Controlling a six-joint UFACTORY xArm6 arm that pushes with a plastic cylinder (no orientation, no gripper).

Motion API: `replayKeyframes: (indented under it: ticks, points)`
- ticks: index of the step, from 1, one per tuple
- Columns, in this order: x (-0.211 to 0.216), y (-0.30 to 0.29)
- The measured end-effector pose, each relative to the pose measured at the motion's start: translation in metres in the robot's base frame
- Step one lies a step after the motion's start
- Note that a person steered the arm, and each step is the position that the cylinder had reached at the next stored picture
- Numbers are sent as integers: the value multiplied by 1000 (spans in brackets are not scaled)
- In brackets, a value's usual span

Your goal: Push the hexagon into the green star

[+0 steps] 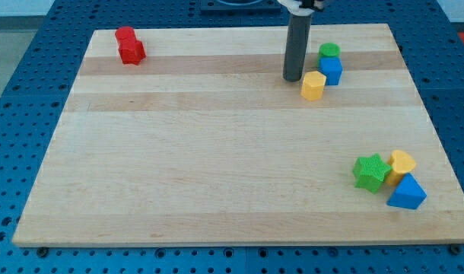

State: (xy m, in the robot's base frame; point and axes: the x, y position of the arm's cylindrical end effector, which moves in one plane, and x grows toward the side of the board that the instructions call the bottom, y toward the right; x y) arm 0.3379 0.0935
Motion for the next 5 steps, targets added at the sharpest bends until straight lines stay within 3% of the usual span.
replayKeyframes:
  ticks: [2,5]
  points:
    - [2,30]
    - [82,30]
